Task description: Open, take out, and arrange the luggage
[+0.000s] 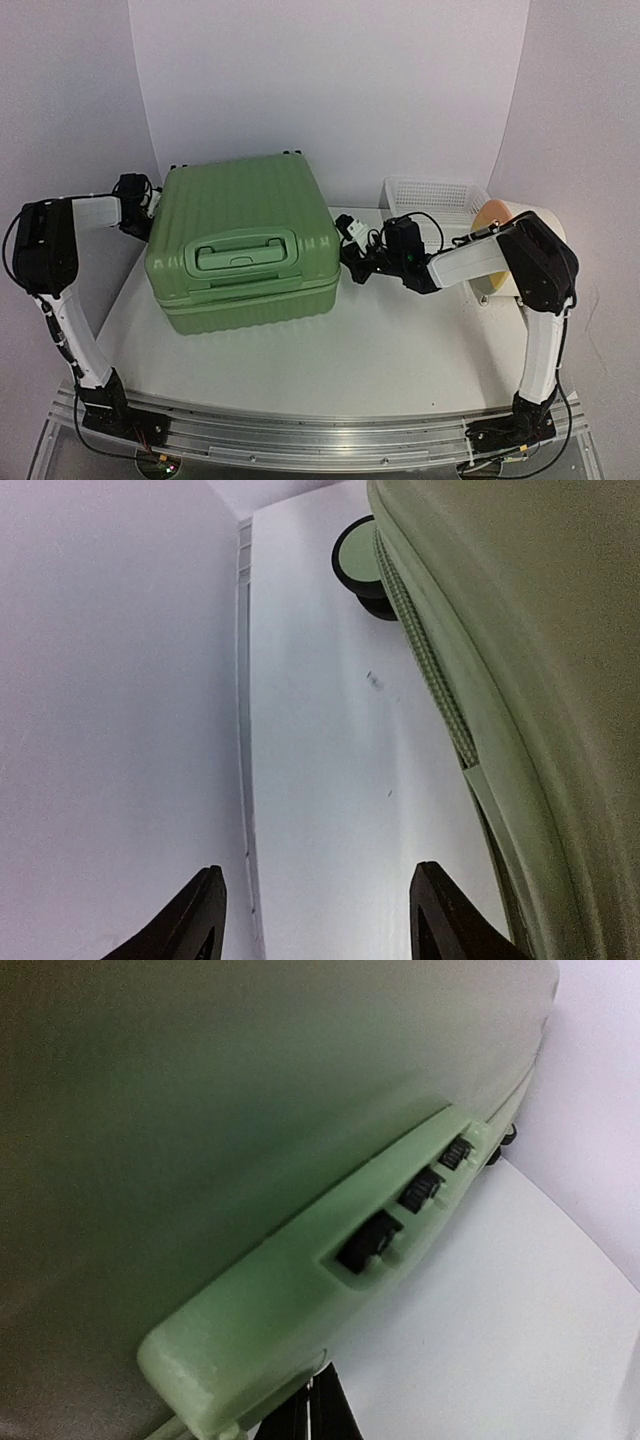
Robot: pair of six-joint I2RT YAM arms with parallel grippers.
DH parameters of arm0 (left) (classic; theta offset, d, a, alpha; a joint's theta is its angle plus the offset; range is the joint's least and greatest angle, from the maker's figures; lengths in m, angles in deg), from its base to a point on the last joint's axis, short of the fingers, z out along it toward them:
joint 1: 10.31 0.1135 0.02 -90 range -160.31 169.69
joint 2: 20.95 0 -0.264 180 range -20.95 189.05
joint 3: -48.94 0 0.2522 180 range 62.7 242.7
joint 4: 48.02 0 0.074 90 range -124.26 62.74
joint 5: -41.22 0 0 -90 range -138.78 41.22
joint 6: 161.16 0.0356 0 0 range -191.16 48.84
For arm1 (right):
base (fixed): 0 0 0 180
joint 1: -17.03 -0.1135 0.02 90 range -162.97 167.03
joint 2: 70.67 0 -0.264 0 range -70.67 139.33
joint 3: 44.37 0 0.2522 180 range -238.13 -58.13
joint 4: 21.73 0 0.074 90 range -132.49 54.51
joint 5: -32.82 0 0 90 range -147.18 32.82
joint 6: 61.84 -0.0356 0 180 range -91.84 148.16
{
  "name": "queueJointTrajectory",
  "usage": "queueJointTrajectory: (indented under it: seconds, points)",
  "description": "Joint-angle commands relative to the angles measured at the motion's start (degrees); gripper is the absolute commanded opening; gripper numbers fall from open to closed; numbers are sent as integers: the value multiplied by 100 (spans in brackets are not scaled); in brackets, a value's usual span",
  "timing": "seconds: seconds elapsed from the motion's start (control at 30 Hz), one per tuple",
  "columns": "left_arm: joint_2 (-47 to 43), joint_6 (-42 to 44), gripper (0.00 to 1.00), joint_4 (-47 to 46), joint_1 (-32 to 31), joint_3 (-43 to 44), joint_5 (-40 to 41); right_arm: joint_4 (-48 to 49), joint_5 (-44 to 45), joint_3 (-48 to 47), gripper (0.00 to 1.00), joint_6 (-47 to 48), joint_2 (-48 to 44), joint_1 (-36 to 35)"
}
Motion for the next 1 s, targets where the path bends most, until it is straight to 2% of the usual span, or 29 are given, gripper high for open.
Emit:
queueJointTrajectory:
  seconds: [0.0, 0.2, 0.37, 0.53, 0.7, 0.83, 0.97]
  points:
    - [718, 311, 58, -130, -1367, 1015, -1403, 924, 565, 338, 0, -277, -1123, -641]
    - [1734, 350, 58, 138, -1941, 2523, -1793, 956, 1686, 937, 0, -767, -1560, -1449]
    - [2230, 353, 58, 372, -2013, 3417, -2091, 1121, 2394, 755, 0, -1126, -1316, -2228]
    - [2328, 465, 63, 720, -1763, 4207, -2317, 1305, 3204, 256, 0, -1359, -847, -2863]
    - [2476, 600, 70, 1275, -1087, 5307, -2235, 1318, 3464, -318, 0, -1693, -340, -3013]
    - [2166, 1164, 76, 1554, -643, 5465, -2099, 1318, 3586, -767, 0, -1721, -29, -3015]
    - [1292, 1971, 80, 1913, -624, 4714, -2376, 1290, 3521, -1072, 0, -1458, 293, -3001]
